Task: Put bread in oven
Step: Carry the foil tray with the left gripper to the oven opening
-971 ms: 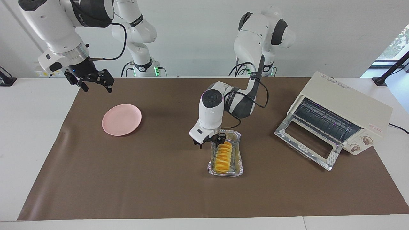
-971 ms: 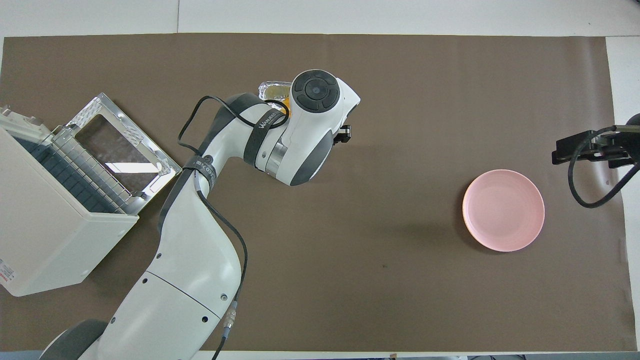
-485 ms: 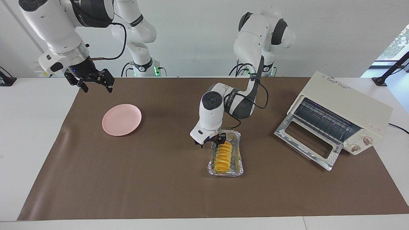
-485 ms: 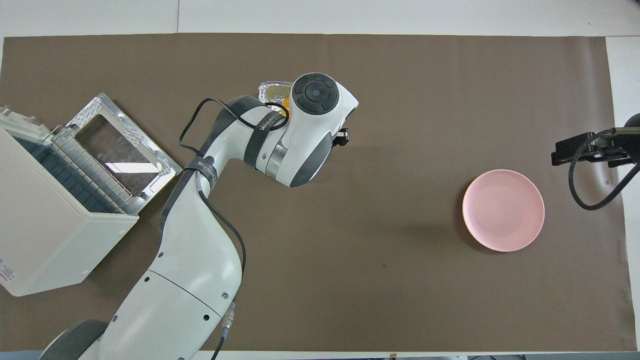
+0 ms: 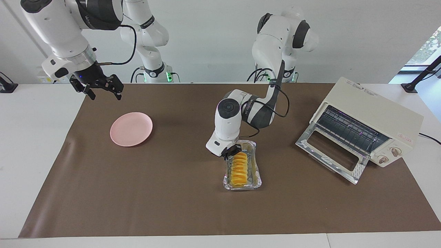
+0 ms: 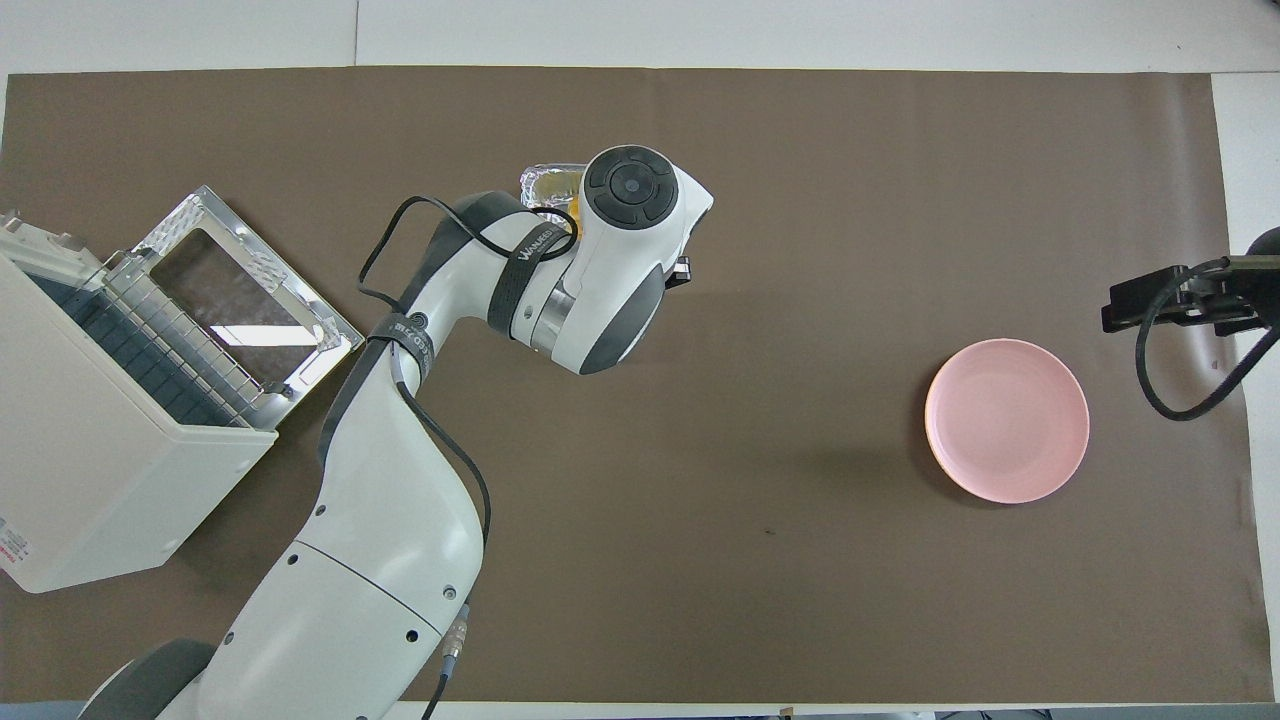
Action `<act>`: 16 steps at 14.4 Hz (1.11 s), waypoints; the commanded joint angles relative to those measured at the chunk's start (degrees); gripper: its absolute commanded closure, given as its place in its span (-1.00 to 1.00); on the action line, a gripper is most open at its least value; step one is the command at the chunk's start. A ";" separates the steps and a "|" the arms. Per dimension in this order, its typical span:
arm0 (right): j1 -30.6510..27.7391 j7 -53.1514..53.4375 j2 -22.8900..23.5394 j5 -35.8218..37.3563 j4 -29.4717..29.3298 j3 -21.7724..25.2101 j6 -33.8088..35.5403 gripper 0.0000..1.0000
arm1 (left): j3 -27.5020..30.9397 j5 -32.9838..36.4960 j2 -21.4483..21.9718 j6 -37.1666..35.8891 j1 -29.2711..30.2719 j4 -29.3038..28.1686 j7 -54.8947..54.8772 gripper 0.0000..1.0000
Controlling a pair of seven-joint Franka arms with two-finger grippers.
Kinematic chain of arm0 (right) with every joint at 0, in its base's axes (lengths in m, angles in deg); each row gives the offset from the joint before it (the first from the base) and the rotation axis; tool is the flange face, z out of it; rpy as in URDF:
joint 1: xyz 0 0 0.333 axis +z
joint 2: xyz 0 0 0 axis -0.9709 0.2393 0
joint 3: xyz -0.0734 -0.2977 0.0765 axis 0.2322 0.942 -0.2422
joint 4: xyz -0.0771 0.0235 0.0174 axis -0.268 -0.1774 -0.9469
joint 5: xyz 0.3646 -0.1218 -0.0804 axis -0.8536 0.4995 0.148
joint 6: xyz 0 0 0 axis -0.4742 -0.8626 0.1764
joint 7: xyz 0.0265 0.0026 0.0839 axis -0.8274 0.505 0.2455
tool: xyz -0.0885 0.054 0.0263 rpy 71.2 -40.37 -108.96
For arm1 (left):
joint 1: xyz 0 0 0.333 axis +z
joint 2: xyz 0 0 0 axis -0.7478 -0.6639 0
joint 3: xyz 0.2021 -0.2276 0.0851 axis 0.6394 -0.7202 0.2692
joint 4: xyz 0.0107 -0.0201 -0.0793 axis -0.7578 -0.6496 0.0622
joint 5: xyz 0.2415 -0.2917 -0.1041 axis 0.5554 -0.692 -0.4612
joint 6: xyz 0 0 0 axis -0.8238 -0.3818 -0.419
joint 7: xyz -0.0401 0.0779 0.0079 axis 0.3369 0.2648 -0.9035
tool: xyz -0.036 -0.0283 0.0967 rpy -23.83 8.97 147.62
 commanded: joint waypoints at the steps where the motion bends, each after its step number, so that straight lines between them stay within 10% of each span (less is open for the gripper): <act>1: -0.85 -1.24 -1.54 -0.65 1.88 -0.49 -0.65 -1.00 | 0.79 -2.94 1.31 -1.89 0.37 -0.80 2.25 1.00; 8: -0.68 -1.42 -1.54 -0.65 1.70 -0.49 -0.21 -1.00 | 10.89 -1.63 3.42 -8.14 -2.17 1.31 26.48 1.00; 16: -0.59 -1.42 -1.54 -0.65 1.70 -0.49 -0.30 -1.00 | 18.55 -1.19 4.39 -18.78 0.36 1.84 26.60 1.00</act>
